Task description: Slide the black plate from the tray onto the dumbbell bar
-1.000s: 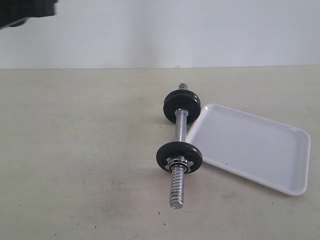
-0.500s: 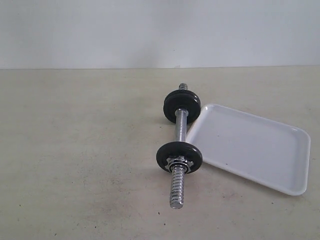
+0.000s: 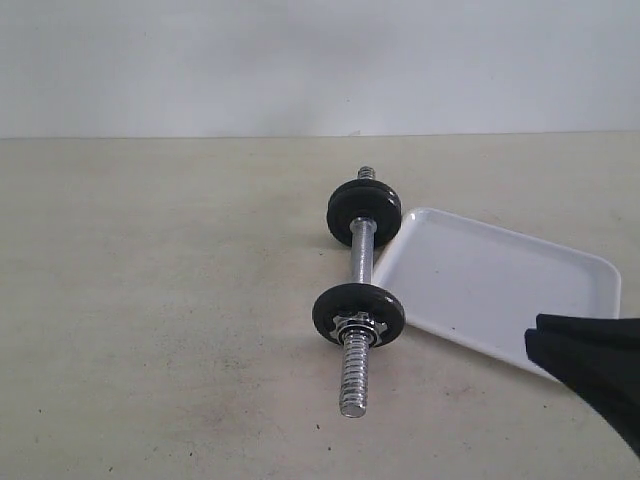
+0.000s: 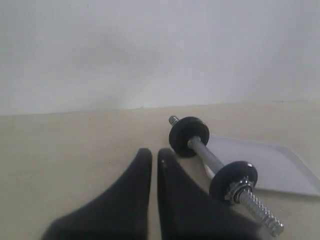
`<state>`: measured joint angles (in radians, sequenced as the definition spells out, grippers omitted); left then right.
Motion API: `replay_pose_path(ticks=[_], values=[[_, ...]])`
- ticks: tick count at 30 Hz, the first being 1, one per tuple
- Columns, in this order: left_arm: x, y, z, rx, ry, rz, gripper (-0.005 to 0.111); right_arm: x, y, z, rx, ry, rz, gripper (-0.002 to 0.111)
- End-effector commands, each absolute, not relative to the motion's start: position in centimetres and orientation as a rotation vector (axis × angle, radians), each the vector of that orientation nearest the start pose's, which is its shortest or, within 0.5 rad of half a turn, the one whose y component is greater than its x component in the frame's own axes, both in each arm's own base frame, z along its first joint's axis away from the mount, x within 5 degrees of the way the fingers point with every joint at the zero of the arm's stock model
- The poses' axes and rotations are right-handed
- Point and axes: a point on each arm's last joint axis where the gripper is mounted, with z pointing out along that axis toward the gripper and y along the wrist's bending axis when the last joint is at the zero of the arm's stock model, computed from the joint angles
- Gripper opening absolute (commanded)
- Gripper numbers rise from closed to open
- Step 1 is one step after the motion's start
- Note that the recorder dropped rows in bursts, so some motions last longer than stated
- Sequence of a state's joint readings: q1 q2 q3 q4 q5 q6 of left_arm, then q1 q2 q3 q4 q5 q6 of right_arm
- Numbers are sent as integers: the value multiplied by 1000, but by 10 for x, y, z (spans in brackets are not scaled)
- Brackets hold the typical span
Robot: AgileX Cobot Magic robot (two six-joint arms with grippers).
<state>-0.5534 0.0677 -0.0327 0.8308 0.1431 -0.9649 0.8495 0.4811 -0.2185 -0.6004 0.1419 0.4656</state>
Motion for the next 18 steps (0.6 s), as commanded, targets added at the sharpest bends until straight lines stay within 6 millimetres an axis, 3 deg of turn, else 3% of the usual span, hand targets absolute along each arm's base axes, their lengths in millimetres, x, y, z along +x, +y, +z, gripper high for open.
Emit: replay_pose_path(ticks=[1, 13, 18], values=[[56, -26, 203, 272, 1614, -481, 4, 73, 74, 230, -843, 1693, 442, 4], [55, -28, 205, 297, 1585, -497, 4, 67, 68, 191, -903, 1786, 414, 4], [54, -29, 206, 301, 1579, -504, 4, 66, 67, 186, -911, 1794, 415, 4]])
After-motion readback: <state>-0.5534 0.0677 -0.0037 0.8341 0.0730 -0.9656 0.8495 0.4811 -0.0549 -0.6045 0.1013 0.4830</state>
